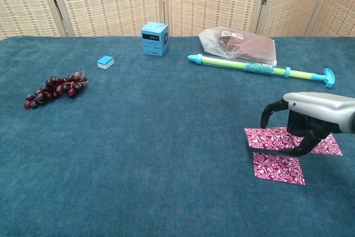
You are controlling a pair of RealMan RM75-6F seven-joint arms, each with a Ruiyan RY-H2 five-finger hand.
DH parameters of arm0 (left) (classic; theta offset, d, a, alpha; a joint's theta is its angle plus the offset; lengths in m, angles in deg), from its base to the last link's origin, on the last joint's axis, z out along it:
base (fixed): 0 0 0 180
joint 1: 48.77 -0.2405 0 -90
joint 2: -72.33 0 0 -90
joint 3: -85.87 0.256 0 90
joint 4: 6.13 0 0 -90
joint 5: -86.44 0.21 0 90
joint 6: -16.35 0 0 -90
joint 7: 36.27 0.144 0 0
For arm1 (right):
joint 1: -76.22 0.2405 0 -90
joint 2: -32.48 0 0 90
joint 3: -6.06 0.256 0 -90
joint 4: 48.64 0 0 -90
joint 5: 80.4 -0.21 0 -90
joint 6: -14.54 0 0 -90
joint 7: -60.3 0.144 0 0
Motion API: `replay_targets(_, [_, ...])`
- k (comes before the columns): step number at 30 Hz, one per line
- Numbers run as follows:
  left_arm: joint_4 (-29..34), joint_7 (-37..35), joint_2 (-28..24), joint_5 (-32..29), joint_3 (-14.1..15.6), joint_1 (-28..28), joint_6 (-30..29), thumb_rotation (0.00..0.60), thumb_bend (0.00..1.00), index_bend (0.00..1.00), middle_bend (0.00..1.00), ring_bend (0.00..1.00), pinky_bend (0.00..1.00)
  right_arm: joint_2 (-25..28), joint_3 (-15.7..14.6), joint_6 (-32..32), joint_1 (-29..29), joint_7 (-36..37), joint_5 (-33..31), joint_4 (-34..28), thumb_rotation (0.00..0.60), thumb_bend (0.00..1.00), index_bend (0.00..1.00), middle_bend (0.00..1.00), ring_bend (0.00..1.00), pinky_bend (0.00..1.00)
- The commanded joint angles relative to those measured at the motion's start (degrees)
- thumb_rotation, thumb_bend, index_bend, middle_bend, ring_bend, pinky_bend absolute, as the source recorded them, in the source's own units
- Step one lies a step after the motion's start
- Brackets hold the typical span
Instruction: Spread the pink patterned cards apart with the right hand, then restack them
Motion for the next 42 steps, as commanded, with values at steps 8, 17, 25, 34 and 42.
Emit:
replay_targets(8, [0.10, -0.12, 0.18, 0.10, 0.29, 0.14, 0.49, 0.600, 0.23, 0.25, 0.03, 0.02, 0.09, 0.40, -2.31, -2.65, -2.50, -1.91, 0.49, -3.46, 0.600, 0.31, 0.34, 1.00, 1.00, 1.00])
replay_targets(17, [-0.22, -0.24, 0.72, 0.22, 0.50, 0.28, 0.88, 0.600, 0.23, 0.25, 0.03, 0.02, 0.09, -0.22, -2.87, -2.83, -3.78, -2.03, -1.22, -3.38, 0.600, 0.30, 0.34, 1.00, 1.00, 1.00])
replay_targets(25, [-0.56, -0.59, 0.61, 0.19, 0.36, 0.22, 0.58, 0.600, 0.23, 0.25, 0.03, 0.02, 0.09, -2.40, -2.74, -2.06, -3.99, -1.70, -1.40, -1.43, 0.600, 0.28, 0.34, 1.00, 1.00, 1.00])
replay_targets(34, [-0.70, -0.99, 0.33, 0.38, 0.02, 0.24, 0.03, 0.600, 0.23, 0.24, 0.03, 0.02, 0.09, -2.43, -2.48, -2.09, -4.20, -1.87, -1.18, -1.21, 0.600, 0.26, 0.34, 1.00, 1.00, 1.00])
replay_targets(42, [-0.71, -0.91, 0.36, 0.30, 0.11, 0.22, 0.11, 0.600, 0.23, 0.24, 0.03, 0.02, 0.09, -2.54, -2.22, -1.95, -4.33, -1.60, -0.76, -0.95, 0.600, 0.25, 0.32, 1.00, 1.00, 1.00])
